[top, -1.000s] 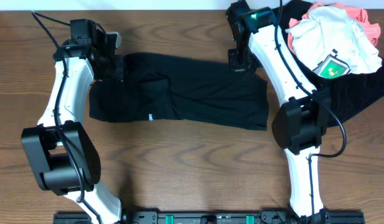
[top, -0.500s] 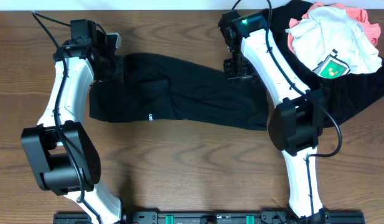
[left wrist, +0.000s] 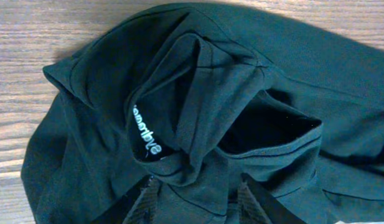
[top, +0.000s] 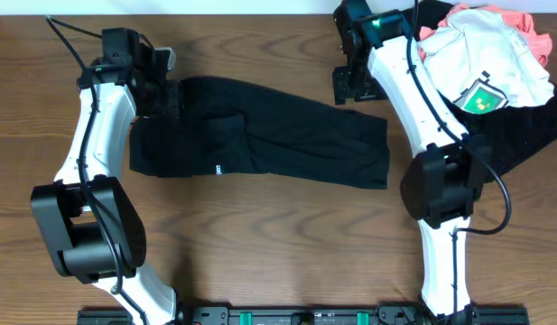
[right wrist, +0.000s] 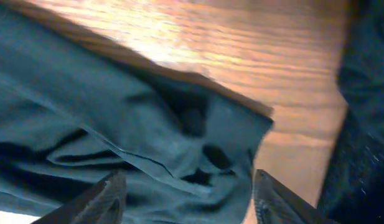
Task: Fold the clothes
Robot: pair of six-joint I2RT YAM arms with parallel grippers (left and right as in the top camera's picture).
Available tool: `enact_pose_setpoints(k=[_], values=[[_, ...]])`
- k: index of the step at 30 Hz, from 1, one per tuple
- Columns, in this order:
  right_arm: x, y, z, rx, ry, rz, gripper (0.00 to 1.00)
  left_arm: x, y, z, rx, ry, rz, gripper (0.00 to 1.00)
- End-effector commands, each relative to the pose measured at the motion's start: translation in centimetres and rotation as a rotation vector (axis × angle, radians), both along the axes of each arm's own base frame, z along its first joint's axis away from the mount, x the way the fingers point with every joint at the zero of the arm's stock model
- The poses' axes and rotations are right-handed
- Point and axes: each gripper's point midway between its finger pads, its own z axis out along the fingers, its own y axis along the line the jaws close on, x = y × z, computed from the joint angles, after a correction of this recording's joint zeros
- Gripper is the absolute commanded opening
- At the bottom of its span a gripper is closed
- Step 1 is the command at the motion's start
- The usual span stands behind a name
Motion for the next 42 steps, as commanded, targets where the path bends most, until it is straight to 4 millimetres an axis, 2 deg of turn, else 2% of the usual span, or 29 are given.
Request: enact_pose_setpoints(k=[1, 4, 6, 12, 16, 20, 23, 25, 28, 30, 34, 38, 40, 42], values=[[-0.4, 0.6, -3.5, 0.018, 0.085, 0.104, 0.59, -0.2, -0.2, -0.3, -0.015, 0.011, 0.000, 0.43], [-0.2, 1.3, -4.9, 0.079, 0.108, 0.202, 0.57, -0.2, -0.2, -0.3, -0.015, 0.012, 0.000, 0.43], [0.2, 0.8, -5.6, 0.084, 0.108, 0.231, 0.61, -0.2, -0.2, -0.3, -0.015, 0.012, 0.000, 0.43], [0.2, -0.3, -7.5, 0.191, 0.142, 0.319, 0.62, -0.2, -0.2, -0.3, -0.016, 0.014, 0.000, 0.43], [0.1, 0.1, -7.8, 0.313, 0.141, 0.344, 0.45, -0.2, -0.2, -0.3, -0.015, 0.013, 0.000, 0.43], [0.1, 0.8, -7.7, 0.354, 0.129, 0.405, 0.44, -0.2, -0.2, -0.3, -0.015, 0.013, 0.000, 0.43], [-0.2, 1.6, -7.7, 0.349, 0.127, 0.458, 0.35, -0.2, -0.2, -0.3, -0.015, 0.013, 0.000, 0.43], [-0.3, 2.0, -7.7, 0.348, 0.129, 0.470, 0.25, -0.2, -0.2, -0.3, -0.015, 0.013, 0.000, 0.43], [-0.5, 2.3, -7.7, 0.348, 0.134, 0.475, 0.04, -0.2, -0.2, -0.3, -0.015, 0.013, 0.000, 0.43], [-0.7, 2.2, -7.7, 0.347, 0.142, 0.474, 0.01, -0.2, -0.2, -0.3, -0.016, 0.014, 0.000, 0.43], [-0.9, 1.3, -7.6, 0.319, 0.156, 0.454, 0.01, -0.2, -0.2, -0.3, -0.016, 0.014, 0.000, 0.43], [0.2, -2.1, -7.0, 0.127, 0.134, 0.333, 0.01, -0.2, -0.2, -0.3, -0.016, 0.014, 0.000, 0.43], [0.7, -3.9, -5.9, 0.013, 0.102, 0.276, 0.01, -0.2, -0.2, -0.3, -0.016, 0.014, 0.000, 0.43], [1.1, -4.8, -4.6, -0.060, 0.066, 0.252, 0.01, -0.3, -0.2, -0.3, -0.016, 0.015, 0.000, 0.43]])
